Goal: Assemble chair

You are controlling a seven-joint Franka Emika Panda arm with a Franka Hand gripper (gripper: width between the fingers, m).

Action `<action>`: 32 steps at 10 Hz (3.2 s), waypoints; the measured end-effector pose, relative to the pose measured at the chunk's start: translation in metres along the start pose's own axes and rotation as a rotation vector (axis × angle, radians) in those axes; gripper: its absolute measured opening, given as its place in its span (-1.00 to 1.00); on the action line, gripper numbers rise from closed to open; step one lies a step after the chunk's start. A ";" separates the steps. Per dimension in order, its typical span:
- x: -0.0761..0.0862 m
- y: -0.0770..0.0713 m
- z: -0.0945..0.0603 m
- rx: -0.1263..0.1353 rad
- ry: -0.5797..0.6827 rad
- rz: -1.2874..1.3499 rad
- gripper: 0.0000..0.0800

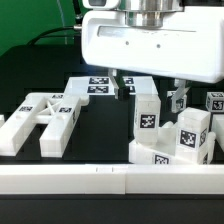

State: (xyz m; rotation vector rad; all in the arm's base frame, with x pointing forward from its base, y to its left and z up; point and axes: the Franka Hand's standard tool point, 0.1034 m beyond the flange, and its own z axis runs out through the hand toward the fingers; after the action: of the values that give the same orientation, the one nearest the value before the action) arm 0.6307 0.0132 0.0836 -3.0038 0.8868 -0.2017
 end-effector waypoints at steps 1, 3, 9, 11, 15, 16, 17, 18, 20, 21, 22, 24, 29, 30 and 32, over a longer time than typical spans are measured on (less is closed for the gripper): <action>-0.001 -0.001 0.000 -0.003 0.002 -0.064 0.62; 0.001 0.000 0.000 -0.007 0.007 -0.202 0.62; 0.004 0.005 0.000 -0.040 0.011 -0.509 0.62; 0.004 0.005 0.000 -0.040 0.011 -0.506 0.20; 0.004 0.005 0.000 -0.039 0.013 -0.476 -0.26; 0.004 0.004 0.000 -0.038 0.015 -0.409 -0.26; 0.004 0.004 0.000 -0.035 0.016 -0.309 -0.26; 0.004 0.004 0.000 -0.033 0.017 -0.240 -0.26; 0.004 0.005 0.000 -0.029 0.018 -0.054 -0.26; 0.004 0.004 0.000 -0.028 0.018 0.033 -0.26; 0.004 0.005 0.000 -0.027 0.019 0.109 -0.26; 0.003 0.004 0.000 -0.019 0.017 0.291 -0.26; 0.001 0.000 0.001 0.000 0.003 0.736 -0.26; 0.001 0.000 0.001 0.007 -0.002 0.825 -0.26; 0.001 0.000 0.001 0.009 -0.005 0.868 -0.26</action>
Offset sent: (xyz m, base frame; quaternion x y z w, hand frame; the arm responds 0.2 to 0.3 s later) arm -0.0017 0.0042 0.0018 0.0033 0.0078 -0.1760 0.9843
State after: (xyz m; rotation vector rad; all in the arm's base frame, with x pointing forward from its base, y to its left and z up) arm 0.6318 0.0131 0.0828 -2.3065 2.0258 -0.1736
